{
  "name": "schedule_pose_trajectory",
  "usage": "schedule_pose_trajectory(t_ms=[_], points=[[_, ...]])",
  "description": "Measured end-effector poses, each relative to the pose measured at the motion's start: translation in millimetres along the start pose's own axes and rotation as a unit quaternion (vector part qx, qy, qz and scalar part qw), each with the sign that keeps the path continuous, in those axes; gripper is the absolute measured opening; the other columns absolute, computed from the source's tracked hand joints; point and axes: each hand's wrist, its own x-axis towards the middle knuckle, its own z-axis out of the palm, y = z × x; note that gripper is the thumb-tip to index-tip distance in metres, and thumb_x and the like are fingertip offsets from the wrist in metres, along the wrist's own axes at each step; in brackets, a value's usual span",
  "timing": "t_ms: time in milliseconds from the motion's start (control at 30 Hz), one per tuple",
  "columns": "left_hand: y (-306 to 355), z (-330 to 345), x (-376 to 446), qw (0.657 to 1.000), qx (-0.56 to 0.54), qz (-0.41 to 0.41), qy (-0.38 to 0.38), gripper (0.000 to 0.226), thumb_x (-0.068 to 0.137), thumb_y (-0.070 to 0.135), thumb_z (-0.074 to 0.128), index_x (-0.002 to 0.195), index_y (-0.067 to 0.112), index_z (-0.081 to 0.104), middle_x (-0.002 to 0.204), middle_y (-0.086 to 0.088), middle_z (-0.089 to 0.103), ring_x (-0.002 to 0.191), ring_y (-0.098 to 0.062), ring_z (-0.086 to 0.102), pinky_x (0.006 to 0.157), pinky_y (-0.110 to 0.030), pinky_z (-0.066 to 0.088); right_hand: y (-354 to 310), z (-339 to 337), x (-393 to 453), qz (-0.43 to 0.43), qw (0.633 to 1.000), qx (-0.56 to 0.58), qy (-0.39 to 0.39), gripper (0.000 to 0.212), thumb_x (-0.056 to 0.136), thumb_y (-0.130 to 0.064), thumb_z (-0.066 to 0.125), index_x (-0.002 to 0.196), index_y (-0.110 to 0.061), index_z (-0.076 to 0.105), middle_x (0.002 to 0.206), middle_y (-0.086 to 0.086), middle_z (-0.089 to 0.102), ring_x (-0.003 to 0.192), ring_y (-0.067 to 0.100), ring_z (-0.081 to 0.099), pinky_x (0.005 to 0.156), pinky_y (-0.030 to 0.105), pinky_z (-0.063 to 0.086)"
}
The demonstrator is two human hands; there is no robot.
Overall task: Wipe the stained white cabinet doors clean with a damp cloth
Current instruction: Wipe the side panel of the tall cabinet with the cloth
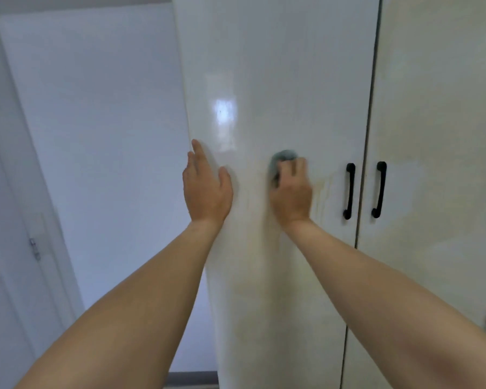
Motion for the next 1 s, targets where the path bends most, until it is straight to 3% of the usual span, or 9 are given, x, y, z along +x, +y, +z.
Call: schedule_pose_trajectory(t_ms=[167,300,400,533,600,733,800,900,1000], points=[[-49.5,-33.3,-6.6,0.998,-0.033,-0.022,-0.040,0.055,0.104,0.018,0.037,0.157,0.015,0.023,0.141,-0.003,0.057,0.125,-0.020,0.055,0.099,-0.020,0.035,-75.2,34.3,8.8,-0.308,0.939,0.040,-0.150,0.015,0.088,-0.001,0.059,0.099,-0.004,0.067,0.104,0.015,0.062,0.087,0.030,0.059,0.057,0.036,0.052],[-68.8,-41.8,-12.6,0.992,-0.057,-0.050,-0.101,0.052,0.102,0.022,0.033,0.153,0.013,0.035,0.108,0.001,0.073,0.102,-0.021,0.066,0.094,-0.032,0.050,-125.6,50.2,81.9,-0.226,0.963,0.047,-0.140,0.031,0.098,-0.010,0.044,0.125,-0.011,0.059,0.127,0.010,0.052,0.105,0.031,0.055,0.083,0.039,0.049],[-71.8,-42.4,-8.5,0.986,-0.098,-0.077,-0.110,0.055,0.095,0.023,0.033,0.148,0.014,0.043,0.094,0.004,0.074,0.094,-0.017,0.068,0.089,-0.032,0.051,-123.5,58.8,56.8,-0.200,0.972,0.068,-0.102,0.031,0.089,0.002,0.054,0.117,-0.005,0.065,0.120,0.012,0.058,0.103,0.029,0.058,0.075,0.034,0.053],[-69.5,-39.6,-4.9,0.984,-0.087,-0.123,-0.091,0.036,0.087,0.019,0.034,0.106,0.015,0.065,0.077,0.000,0.070,0.080,-0.026,0.066,0.070,-0.039,0.054,-88.1,53.9,-13.8,-0.393,0.902,0.052,-0.172,0.026,0.085,0.007,0.054,0.103,-0.003,0.069,0.102,0.013,0.064,0.089,0.029,0.061,0.069,0.038,0.054],[-65.1,-40.0,-7.6,0.988,-0.061,-0.115,-0.078,0.039,0.086,0.020,0.033,0.111,0.015,0.062,0.076,-0.002,0.069,0.078,-0.028,0.064,0.070,-0.042,0.053,-89.1,50.8,6.1,-0.380,0.903,0.071,-0.186,0.025,0.089,0.000,0.051,0.106,-0.009,0.068,0.108,0.007,0.064,0.095,0.024,0.061,0.073,0.036,0.054],[-48.0,-32.3,-11.6,0.996,-0.036,-0.065,-0.049,0.046,0.095,0.015,0.037,0.140,0.015,0.046,0.098,-0.003,0.070,0.093,-0.027,0.064,0.085,-0.040,0.051,-90.0,49.5,34.9,-0.164,0.979,0.060,-0.109,0.029,0.088,-0.002,0.050,0.112,-0.008,0.065,0.110,0.008,0.059,0.091,0.024,0.057,0.063,0.030,0.048],[-35.3,-28.1,-14.9,0.998,-0.027,-0.052,-0.038,0.047,0.096,0.016,0.040,0.143,0.016,0.042,0.121,-0.008,0.063,0.107,-0.030,0.060,0.090,-0.038,0.047,-70.7,44.3,6.6,-0.234,0.961,0.032,-0.142,0.023,0.093,-0.004,0.047,0.108,-0.005,0.065,0.105,0.013,0.060,0.089,0.028,0.057,0.067,0.034,0.050],[-25.8,-22.7,-19.7,0.998,-0.003,-0.034,-0.044,0.053,0.095,0.019,0.044,0.147,0.020,0.034,0.124,-0.011,0.058,0.104,-0.030,0.059,0.088,-0.039,0.047,-25.2,26.0,-24.2,-0.423,0.884,0.005,-0.200,0.017,0.093,0.003,0.048,0.099,-0.001,0.064,0.099,0.018,0.059,0.084,0.034,0.057,0.063,0.042,0.053],[-25.8,-17.7,-19.9,0.998,0.024,-0.032,-0.047,0.059,0.093,0.023,0.047,0.150,0.021,0.029,0.120,-0.011,0.053,0.101,-0.031,0.057,0.082,-0.040,0.051,-16.3,11.5,24.1,-0.351,0.925,-0.025,-0.144,0.012,0.093,-0.002,0.054,0.101,-0.003,0.064,0.104,0.017,0.059,0.083,0.034,0.058,0.054,0.037,0.052]])
